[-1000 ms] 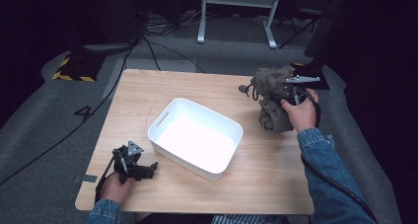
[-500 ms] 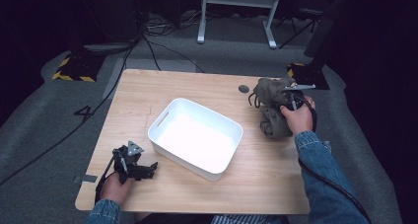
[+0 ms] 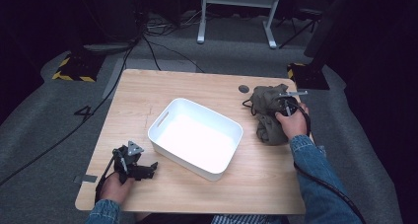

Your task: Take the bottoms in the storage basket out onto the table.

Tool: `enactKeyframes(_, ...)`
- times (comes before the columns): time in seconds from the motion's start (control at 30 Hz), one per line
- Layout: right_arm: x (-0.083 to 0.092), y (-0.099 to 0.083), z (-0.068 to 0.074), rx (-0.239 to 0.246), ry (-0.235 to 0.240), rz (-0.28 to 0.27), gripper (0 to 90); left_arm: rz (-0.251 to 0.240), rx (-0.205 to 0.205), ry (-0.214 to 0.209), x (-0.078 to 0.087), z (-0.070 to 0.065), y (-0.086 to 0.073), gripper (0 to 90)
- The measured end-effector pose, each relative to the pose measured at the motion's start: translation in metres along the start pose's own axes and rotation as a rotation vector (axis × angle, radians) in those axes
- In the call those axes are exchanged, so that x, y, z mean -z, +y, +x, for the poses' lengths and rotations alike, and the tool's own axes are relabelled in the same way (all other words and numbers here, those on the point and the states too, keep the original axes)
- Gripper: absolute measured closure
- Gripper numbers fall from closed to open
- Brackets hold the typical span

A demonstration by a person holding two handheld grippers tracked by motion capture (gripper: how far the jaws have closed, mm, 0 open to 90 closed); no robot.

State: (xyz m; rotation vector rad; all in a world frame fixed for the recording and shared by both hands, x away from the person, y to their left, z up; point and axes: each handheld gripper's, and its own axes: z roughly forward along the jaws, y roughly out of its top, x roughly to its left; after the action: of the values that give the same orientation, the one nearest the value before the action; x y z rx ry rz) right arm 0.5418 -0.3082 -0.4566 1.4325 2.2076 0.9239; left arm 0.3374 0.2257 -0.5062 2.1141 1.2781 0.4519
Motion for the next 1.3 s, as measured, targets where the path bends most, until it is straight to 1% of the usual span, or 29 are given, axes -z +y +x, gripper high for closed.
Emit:
enactKeyframes(0.03,-0.001,-0.001,0.000,-0.008,-0.001,0.006,61.8,0.000,-0.001,-0.001,0.000,0.000,0.000,0.0)
enactKeyframes(0.07,-0.003,-0.001,0.000,-0.023,0.000,0.010,54.9,0.000,0.000,0.000,0.000,0.000,0.000,0.0)
enactKeyframes(0.1,-0.004,-0.002,0.000,-0.037,-0.007,0.000,44.1,0.000,0.000,0.000,0.000,0.000,0.000,0.0)
enactKeyframes(0.13,-0.006,-0.001,-0.001,-0.032,-0.010,-0.029,32.1,0.000,0.000,-0.001,0.000,0.000,0.000,0.0)
enactKeyframes(0.17,-0.006,-0.001,-0.001,-0.032,-0.010,-0.029,32.1,0.000,0.000,-0.001,0.000,0.000,0.000,0.0)
enactKeyframes(0.2,-0.004,0.000,-0.002,-0.013,-0.011,-0.038,31.9,0.000,0.000,0.001,0.000,0.000,0.000,0.0)
enactKeyframes(0.23,-0.004,0.000,-0.002,-0.013,-0.011,-0.038,31.9,0.000,0.000,0.001,0.000,0.000,0.000,0.0)
enactKeyframes(0.3,-0.001,0.001,-0.001,-0.019,-0.018,-0.026,30.5,0.000,0.000,-0.001,0.000,0.000,0.000,0.0)
enactKeyframes(0.33,0.002,0.002,0.000,-0.033,-0.023,-0.016,31.5,0.000,0.000,0.000,0.000,0.000,0.000,0.0)
enactKeyframes(0.37,0.008,0.005,0.000,-0.012,-0.015,-0.028,32.2,0.000,0.000,0.000,0.000,0.000,0.000,0.0)
enactKeyframes(0.4,0.011,0.006,0.001,-0.001,-0.015,-0.042,31.7,0.000,0.000,0.001,0.000,0.000,0.000,0.0)
enactKeyframes(0.43,0.011,0.006,0.001,-0.001,-0.015,-0.042,31.7,0.000,0.000,0.001,0.000,0.000,0.000,0.0)
enactKeyframes(0.47,0.018,0.009,0.002,0.008,-0.011,-0.069,31.6,0.000,0.000,0.000,0.000,0.000,0.000,0.0)
enactKeyframes(0.57,0.028,0.012,0.003,0.014,-0.004,-0.096,31.7,0.000,0.000,0.000,0.000,0.000,0.000,0.0)
enactKeyframes(0.63,0.031,0.013,0.004,0.018,-0.006,-0.100,31.6,0.000,0.000,0.000,0.000,0.000,0.000,0.0)
enactKeyframes(0.67,0.038,0.015,0.005,0.023,-0.006,-0.110,31.6,0.000,0.000,0.000,0.000,0.000,0.000,0.0)
enactKeyframes(0.8,0.049,0.018,0.008,0.034,0.005,-0.127,31.9,0.000,0.000,-0.001,0.000,0.000,0.000,0.0)
enactKeyframes(0.83,0.057,0.019,0.011,0.041,0.015,-0.139,32.2,0.000,0.000,0.000,0.000,0.000,0.000,0.0)
enactKeyframes(0.9,0.061,0.019,0.013,0.049,0.022,-0.146,32.5,0.000,0.000,0.000,0.000,0.000,0.000,0.0)
enactKeyframes(0.97,0.069,0.019,0.017,0.057,0.036,-0.158,32.5,0.000,0.000,0.000,0.000,0.000,0.000,0.0)
enactKeyframes(1.0,0.076,0.019,0.021,0.067,0.055,-0.170,32.5,0.000,-0.001,-0.001,0.000,0.000,0.000,0.0)
enactKeyframes(1.03,0.076,0.019,0.021,0.067,0.055,-0.170,32.5,0.000,-0.001,-0.001,0.000,0.000,0.000,0.0)
enactKeyframes(1.07,0.084,0.018,0.027,0.062,0.090,-0.182,32.5,0.000,0.000,0.000,0.000,0.000,0.000,0.0)
enactKeyframes(1.1,0.084,0.018,0.027,0.062,0.090,-0.182,32.5,0.000,0.000,0.000,0.000,0.000,0.000,0.0)
enactKeyframes(1.13,0.092,0.015,0.033,0.063,0.127,-0.198,32.9,0.000,0.000,0.000,0.000,0.000,0.000,0.0)
enactKeyframes(1.17,0.092,0.015,0.033,0.063,0.127,-0.198,32.9,0.000,0.000,0.000,0.000,0.000,0.000,0.0)
enactKeyframes(1.2,0.099,0.012,0.039,0.073,0.151,-0.209,33.0,0.000,0.000,0.000,0.000,0.000,0.000,0.0)
enactKeyframes(1.23,0.103,0.010,0.042,0.080,0.163,-0.212,33.0,0.000,0.000,0.001,0.000,0.000,0.000,0.0)
enactKeyframes(1.3,0.107,0.008,0.045,0.091,0.172,-0.213,33.0,0.000,0.000,0.001,0.000,0.000,0.000,0.0)
